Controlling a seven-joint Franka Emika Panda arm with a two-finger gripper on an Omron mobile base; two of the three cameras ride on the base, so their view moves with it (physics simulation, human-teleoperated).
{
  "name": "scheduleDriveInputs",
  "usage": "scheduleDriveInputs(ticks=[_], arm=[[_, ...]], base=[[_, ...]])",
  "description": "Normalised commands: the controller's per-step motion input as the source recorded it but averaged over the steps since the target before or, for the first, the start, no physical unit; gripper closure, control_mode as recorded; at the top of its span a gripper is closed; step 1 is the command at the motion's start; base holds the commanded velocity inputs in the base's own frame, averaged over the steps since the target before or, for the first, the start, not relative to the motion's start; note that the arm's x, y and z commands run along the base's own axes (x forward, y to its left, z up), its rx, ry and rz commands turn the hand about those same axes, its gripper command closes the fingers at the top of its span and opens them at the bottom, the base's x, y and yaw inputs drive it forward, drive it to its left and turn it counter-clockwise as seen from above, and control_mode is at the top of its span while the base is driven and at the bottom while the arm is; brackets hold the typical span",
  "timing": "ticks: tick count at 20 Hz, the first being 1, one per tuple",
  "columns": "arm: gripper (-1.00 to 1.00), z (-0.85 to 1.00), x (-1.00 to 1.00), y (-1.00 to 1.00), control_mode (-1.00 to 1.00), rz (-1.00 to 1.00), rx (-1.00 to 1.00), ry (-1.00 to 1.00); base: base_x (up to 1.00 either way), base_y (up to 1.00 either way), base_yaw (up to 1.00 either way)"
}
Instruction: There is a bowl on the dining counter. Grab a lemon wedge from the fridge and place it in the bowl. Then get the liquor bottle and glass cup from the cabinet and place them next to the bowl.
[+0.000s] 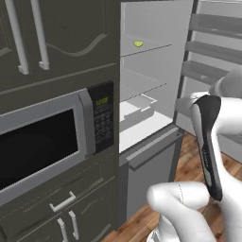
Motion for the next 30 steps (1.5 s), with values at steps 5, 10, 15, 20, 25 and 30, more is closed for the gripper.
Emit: scheduleDriveInputs(ticks=[5,10,15,20,25,30], arm=[[-1.0,0.21,-0.66,0.2,-1.0,0.0,0.0,0.01],[-1.0,0.23,-0.41,0.47,-1.0,0.0,0.0,0.08],[-1.0,0.12,-0.12,0.12,-1.0,0.0,0.0,0.06],[-1.0,0.0,0.0,0.0,1.0,0.0,0.0,0.0],[-1.0,0.0,0.0,0.0,1.0,0.0,0.0,0.0],[-1.0,0.0,0.0,0.0,1.0,0.0,0.0,0.0]], base=[[0.0,0.0,0.0],[0.0,0.0,0.0],[0.0,0.0,0.0],[0.0,-0.11,0.0],[0.02,-0.43,0.07],[0.11,-0.49,0.22]])
